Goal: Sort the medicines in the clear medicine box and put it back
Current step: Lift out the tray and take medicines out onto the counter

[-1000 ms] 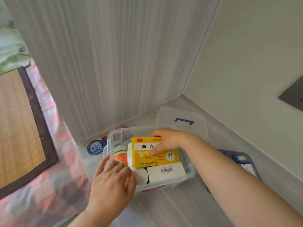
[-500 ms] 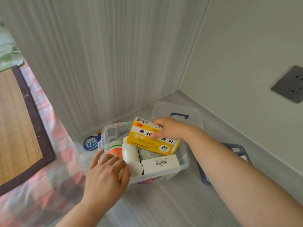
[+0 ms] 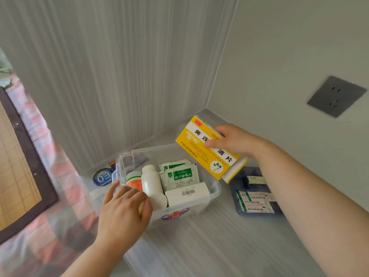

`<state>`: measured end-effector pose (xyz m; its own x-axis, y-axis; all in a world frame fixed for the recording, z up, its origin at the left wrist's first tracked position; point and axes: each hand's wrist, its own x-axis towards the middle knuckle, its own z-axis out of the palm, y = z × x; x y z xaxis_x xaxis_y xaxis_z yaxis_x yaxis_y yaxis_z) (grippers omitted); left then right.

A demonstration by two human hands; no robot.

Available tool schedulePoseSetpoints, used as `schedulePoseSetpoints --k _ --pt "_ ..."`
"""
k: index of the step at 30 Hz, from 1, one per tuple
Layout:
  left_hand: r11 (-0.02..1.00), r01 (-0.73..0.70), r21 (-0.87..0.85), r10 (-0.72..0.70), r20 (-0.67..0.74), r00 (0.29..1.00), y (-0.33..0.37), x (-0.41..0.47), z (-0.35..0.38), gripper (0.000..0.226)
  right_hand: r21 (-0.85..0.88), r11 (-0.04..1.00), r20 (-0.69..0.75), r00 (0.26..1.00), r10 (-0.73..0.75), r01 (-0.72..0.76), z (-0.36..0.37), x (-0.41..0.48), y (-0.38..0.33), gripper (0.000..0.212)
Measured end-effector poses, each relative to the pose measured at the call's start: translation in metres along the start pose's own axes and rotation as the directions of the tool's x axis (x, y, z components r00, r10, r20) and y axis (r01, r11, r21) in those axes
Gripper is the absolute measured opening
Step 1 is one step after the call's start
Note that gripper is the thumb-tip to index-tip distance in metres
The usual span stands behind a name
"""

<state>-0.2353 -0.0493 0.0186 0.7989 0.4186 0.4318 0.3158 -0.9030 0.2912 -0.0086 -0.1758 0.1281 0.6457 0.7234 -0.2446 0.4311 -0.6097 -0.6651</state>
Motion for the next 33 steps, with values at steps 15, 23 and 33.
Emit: schedulePoseSetpoints --k 15,23,33 --pt "1.0 -0.006 0.002 0.006 0.112 0.994 0.002 -0.004 -0.003 0.052 0.402 0.804 0.051 0.887 0.458 -0.438 0.082 -0.126 0.13 0.016" --pt "0.999 -0.008 -0.036 0.012 0.087 0.996 0.001 -0.006 -0.005 0.051 -0.014 0.906 -0.188 0.891 0.414 -0.424 0.111 -0.121 0.13 0.047" --pt "0.997 -0.075 -0.036 0.076 0.043 0.996 -0.006 -0.006 -0.004 0.046 -0.233 0.888 -0.424 0.863 0.275 -0.397 0.094 -0.111 0.101 0.049"
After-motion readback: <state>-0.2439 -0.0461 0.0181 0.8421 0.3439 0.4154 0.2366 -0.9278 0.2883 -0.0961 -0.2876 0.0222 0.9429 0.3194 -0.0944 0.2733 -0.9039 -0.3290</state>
